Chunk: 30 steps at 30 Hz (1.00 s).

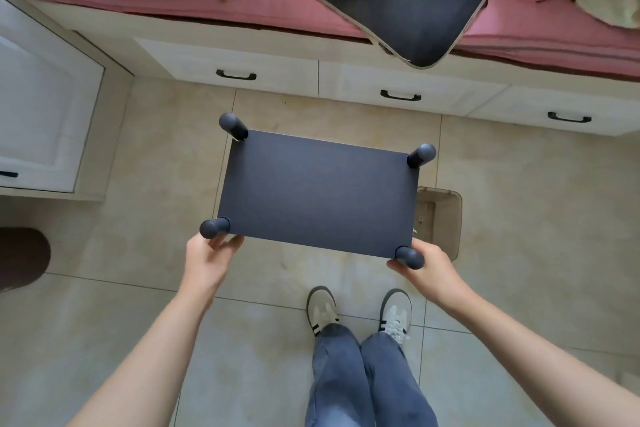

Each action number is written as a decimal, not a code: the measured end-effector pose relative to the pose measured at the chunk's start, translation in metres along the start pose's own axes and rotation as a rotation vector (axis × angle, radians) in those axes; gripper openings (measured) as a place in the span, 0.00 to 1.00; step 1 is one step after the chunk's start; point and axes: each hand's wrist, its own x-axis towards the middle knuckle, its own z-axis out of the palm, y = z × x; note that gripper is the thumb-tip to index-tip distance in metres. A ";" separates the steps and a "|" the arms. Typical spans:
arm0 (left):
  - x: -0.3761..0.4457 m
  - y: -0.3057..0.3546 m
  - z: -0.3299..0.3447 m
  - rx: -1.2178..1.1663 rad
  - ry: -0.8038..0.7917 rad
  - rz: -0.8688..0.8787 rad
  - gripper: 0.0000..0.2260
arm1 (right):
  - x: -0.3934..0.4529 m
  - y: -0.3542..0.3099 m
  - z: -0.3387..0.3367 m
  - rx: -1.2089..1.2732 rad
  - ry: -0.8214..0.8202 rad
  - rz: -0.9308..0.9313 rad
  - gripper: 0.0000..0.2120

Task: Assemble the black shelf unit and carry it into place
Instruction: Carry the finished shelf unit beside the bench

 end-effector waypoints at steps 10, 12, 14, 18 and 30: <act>0.009 0.021 0.016 -0.221 0.047 0.237 0.05 | 0.016 -0.011 -0.003 0.241 0.182 -0.007 0.11; 0.004 0.037 0.014 -0.231 0.028 0.307 0.05 | 0.019 -0.021 -0.016 0.300 0.180 -0.031 0.15; -0.002 0.052 0.010 -0.261 0.015 0.344 0.08 | 0.016 -0.031 -0.028 0.315 0.183 -0.064 0.17; -0.025 0.085 -0.007 -0.321 -0.012 0.368 0.10 | -0.010 -0.059 -0.052 0.309 0.200 -0.118 0.16; -0.159 0.170 -0.051 -0.516 -0.074 0.482 0.18 | -0.149 -0.118 -0.122 0.406 0.484 -0.271 0.18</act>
